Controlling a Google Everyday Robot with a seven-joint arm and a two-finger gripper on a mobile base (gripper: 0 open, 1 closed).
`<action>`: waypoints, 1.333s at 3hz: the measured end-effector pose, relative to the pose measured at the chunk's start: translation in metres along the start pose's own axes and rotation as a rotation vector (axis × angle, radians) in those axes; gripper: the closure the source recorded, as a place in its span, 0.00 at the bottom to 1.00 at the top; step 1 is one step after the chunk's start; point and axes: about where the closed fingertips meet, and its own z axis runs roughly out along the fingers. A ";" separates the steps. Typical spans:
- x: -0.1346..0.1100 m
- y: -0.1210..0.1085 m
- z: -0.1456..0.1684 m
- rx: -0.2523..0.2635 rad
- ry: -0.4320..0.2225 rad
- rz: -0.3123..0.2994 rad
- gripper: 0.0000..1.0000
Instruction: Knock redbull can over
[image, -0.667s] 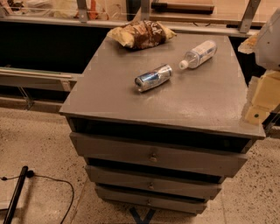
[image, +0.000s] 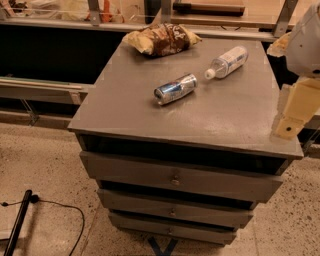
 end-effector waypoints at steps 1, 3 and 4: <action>-0.037 -0.017 0.004 0.003 -0.002 -0.132 0.00; -0.117 -0.056 0.029 -0.071 -0.056 -0.471 0.00; -0.145 -0.078 0.059 -0.146 -0.169 -0.597 0.00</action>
Offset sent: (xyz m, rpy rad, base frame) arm 0.0865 0.1228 0.0171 -0.1607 0.0118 0.5546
